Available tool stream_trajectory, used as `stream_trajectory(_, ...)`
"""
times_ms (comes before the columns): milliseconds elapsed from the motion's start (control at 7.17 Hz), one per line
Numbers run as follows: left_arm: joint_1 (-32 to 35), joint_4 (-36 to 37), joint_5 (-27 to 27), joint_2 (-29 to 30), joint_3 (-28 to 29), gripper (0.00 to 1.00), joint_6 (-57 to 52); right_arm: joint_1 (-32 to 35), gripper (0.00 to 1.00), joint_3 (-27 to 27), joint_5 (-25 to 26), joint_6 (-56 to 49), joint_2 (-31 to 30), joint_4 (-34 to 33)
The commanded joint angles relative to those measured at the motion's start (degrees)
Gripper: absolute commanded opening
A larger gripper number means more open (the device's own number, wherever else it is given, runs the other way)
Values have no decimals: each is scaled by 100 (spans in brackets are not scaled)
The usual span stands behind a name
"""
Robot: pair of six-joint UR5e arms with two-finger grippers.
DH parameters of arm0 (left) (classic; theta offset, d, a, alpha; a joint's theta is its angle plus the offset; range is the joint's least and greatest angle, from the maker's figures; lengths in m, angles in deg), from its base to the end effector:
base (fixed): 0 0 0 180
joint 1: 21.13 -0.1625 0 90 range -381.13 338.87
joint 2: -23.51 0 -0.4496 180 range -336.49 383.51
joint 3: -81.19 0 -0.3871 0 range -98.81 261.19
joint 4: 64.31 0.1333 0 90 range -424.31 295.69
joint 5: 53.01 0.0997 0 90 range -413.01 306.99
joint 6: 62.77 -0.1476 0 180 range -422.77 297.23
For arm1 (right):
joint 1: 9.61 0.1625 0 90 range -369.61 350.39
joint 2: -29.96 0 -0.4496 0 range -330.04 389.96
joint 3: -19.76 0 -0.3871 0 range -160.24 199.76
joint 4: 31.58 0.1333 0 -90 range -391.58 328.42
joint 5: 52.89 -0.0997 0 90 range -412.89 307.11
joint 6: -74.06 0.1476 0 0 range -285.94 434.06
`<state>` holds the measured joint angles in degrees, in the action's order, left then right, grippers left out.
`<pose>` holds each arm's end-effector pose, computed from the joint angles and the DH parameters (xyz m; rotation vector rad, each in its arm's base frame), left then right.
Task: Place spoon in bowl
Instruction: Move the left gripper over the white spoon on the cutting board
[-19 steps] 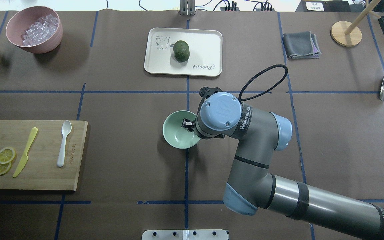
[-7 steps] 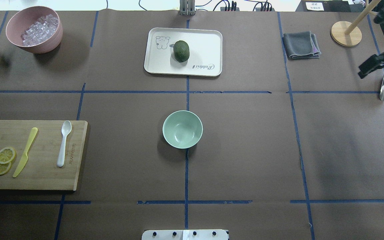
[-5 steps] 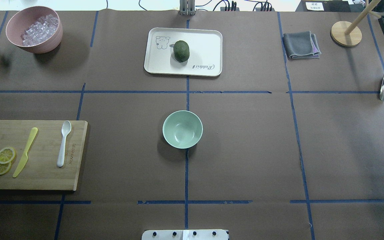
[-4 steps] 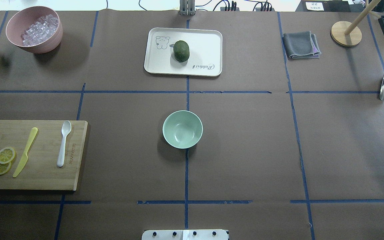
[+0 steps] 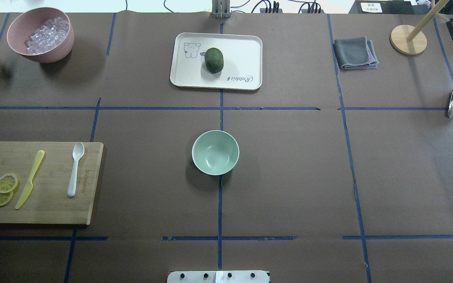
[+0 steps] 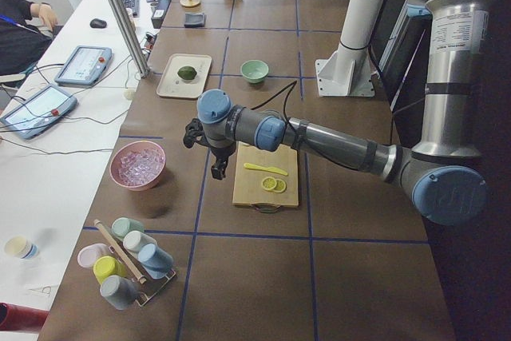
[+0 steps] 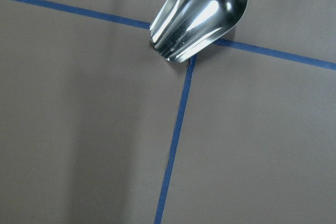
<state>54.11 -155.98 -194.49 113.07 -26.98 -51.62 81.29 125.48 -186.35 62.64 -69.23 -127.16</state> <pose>0.1076 -0.4782 0.5478 0.1080 0.9386 0.2103 0.0383 -0.4137 0.6678 0.0972 -0.7535 -0.1810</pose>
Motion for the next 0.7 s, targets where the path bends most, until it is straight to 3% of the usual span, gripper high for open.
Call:
stream_trajectory(0, -1251, -53, 1001, 183, -528, 100, 1952, -2, 100, -7, -13, 140, 22, 110)
stream_trajectory(558, -2625, -1402, 1972, 281, 6, 100, 4039, -2, 100, -7, -5, 88, 22, 110)
